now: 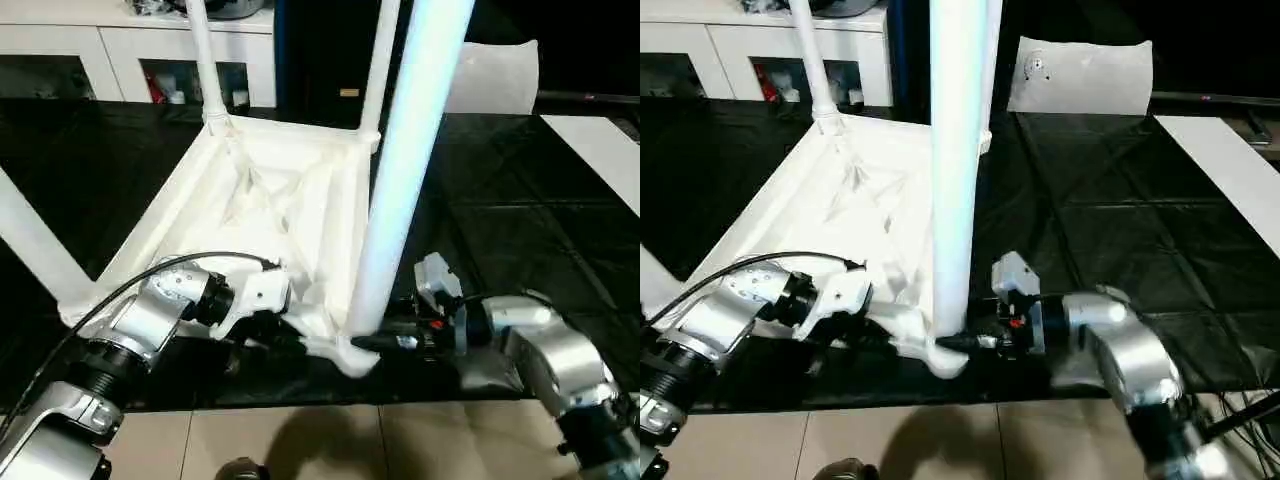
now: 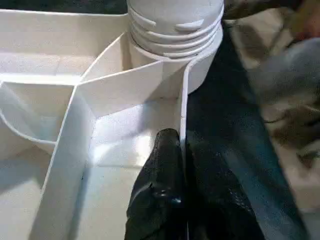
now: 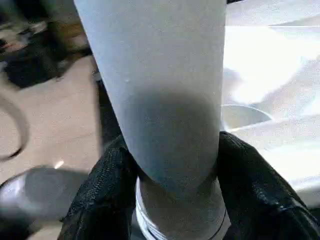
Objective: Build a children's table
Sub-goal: Rotate leg to tighten
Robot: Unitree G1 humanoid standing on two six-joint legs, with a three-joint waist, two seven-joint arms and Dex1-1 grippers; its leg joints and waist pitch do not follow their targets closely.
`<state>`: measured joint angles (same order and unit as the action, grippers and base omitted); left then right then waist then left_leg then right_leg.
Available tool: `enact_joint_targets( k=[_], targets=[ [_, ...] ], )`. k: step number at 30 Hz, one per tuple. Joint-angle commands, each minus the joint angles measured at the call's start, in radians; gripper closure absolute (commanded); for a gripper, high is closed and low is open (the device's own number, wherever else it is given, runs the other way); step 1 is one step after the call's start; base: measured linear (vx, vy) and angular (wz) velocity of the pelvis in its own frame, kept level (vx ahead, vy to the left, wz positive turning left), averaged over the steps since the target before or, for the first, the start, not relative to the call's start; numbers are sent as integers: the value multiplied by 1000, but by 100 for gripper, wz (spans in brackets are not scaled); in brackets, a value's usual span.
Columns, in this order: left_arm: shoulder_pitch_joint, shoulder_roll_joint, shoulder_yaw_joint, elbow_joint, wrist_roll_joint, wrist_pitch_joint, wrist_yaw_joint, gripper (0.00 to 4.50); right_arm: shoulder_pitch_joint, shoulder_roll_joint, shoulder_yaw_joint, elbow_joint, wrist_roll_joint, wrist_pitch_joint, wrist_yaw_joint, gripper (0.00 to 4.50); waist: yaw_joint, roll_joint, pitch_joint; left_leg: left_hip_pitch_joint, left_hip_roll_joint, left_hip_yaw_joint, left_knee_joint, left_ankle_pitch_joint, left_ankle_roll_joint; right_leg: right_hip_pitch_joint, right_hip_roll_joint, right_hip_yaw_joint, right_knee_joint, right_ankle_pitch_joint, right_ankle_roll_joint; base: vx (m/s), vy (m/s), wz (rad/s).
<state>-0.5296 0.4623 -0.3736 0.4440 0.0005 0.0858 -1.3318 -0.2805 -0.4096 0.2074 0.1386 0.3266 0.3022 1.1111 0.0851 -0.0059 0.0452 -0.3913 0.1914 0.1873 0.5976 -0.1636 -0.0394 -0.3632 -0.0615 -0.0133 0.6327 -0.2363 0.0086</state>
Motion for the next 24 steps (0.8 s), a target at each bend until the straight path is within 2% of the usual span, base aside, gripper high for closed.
enact_joint_targets(
  k=[1, 3, 5, 6, 7, 9, 10, 11, 12, 13, 14, 16, 18, 19, 21, 22, 23, 24],
  targets=[
    [-33, -77, 13, 7, 2, 68, 130, 450, -4, 55, 35, 1, -44, 32, -113, 252, -10, 7, -43, 41, 40, -23, -87, -383, -64, 3, -78, 28, -94, -319, -211, 0, 0, 0],
    [-46, -116, 31, 17, -7, 113, 184, 450, -11, 101, 25, 11, -54, 69, -193, 253, -18, 5, -41, 43, 39, -30, -92, -422, -88, 0, -80, 28, -102, -415, -174, -27, 5, -5],
    [-69, -166, 46, 30, 1, 165, 265, 450, -25, 169, 12, 24, -58, 103, -288, 254, -34, 4, -43, 38, 37, -34, -95, -418, -94, -1, -78, 26, -101, -405, -167, 0, 0, 0],
    [-81, -195, 55, 39, 3, 193, 311, 450, -36, 206, 7, 35, -68, 113, -336, 254, -34, 4, -43, 38, 37, -34, -95, -418, -94, -1, -78, 26, -101, -405, -167, 0, 0, 0],
    [-81, -195, 55, 39, 3, 193, 311, 450, -36, 206, 7, 35, -68, 113, -336, 254, -44, 3, -44, 35, 34, -37, -93, -421, -93, 0, -78, 22, -104, -411, -160, 0, 0, 0],
    [-105, -261, 82, 56, 11, 252, 416, 450, -75, 286, -6, 79, -94, 134, -465, 254, -48, 7, -43, 42, 33, -34, -91, -427, -83, -9, -77, 25, -108, -400, -163, 0, 0, 0],
    [-109, -275, 88, 59, 13, 263, 439, 450, -86, 302, -10, 93, -101, 137, -493, 254, -58, 5, -41, 39, 30, -34, -91, -431, -81, -10, -77, 24, -108, -403, -171, 0, 0, 0],
    [-115, -293, 96, 63, 14, 273, 467, 450, -100, 322, -16, 113, -110, 142, -529, 254, -60, 2, -45, 34, 29, -36, -91, -415, -76, -2, -78, 22, -108, -405, -161, 0, 0, 0],
    [-121, -308, 103, 65, 20, 280, 499, 450, -113, 343, -21, 129, -120, 155, -567, 254, -60, 2, -45, 34, 29, -36, -91, -415, -76, -2, -78, 22, -108, -405, -161, 0, 0, 0],
    [-124, -316, 98, 65, 32, 275, 518, 450, -123, 357, -20, 140, -134, 164, -595, 254, -61, 3, -48, 29, 30, -36, -93, -376, -64, -1, -75, 23, -105, -345, -160, 0, 0, 0],
    [-125, -322, 95, 63, 44, 274, 532, 450, -128, 370, -22, 146, -147, 169, -616, 254, -59, 4, -51, 31, 29, -32, -91, -358, -54, -3, -73, 26, -103, -293, -166, 0, 0, 0],
    [-123, -325, 90, 58, 57, 276, 540, 450, -127, 382, -25, 143, -156, 165, -624, 254, -58, 6, -51, 30, 28, -29, -89, -341, -40, -2, -71, 28, -101, -246, -177, 0, 0, 0],
    [-118, -319, 87, 51, 62, 278, 534, 450, -119, 381, -28, 132, -154, 154, -615, 198, -54, 5, -51, 28, 27, -26, -87, -332, -28, -1, -72, 28, -102, -239, -177, 0, 0, 0],
    [-107, -300, 78, 35, 68, 273, 518, 450, -103, 370, -35, 112, -151, 139, -604, 185, -51, 5, -52, 29, 29, -25, -86, -321, -23, -1, -72, 29, -103, -231, -175, 0, 0, 0],
    [-100, -289, 76, 28, 71, 268, 508, 450, -92, 360, -44, 103, -148, 131, -599, 185, -47, 6, -53, 27, 29, -24, -86, -304, -18, 0, -73, 30, -102, -217, -173, 0, 0, 0],
    [-95, -278, 77, 25, 71, 259, 497, 450, -83, 348, -48, 96, -146, 116, -587, 147, -47, 6, -53, 26, 29, -23, -87, -298, -17, -1, -71, 29, -101, -209, -177, 0, 0, 0],
    [-88, -265, 83, 18, 66, 248, 484, 450, -70, 329, -55, 82, -142, 100, -568, 140, -45, 14, -53, 28, 28, -24, -87, -301, -19, -2, -72, 29, -102, -211, -179, 0, 0, 0],
    [-79, -249, 85, 10, 59, 223, 459, 450, -57, 310, -64, 65, -132, 81, -543, 139, -45, 9, -53, 26, 30, -23, -88, -305, -17, 1, -72, 29, -104, -208, -176, 0, 0, 0]
  ],
)
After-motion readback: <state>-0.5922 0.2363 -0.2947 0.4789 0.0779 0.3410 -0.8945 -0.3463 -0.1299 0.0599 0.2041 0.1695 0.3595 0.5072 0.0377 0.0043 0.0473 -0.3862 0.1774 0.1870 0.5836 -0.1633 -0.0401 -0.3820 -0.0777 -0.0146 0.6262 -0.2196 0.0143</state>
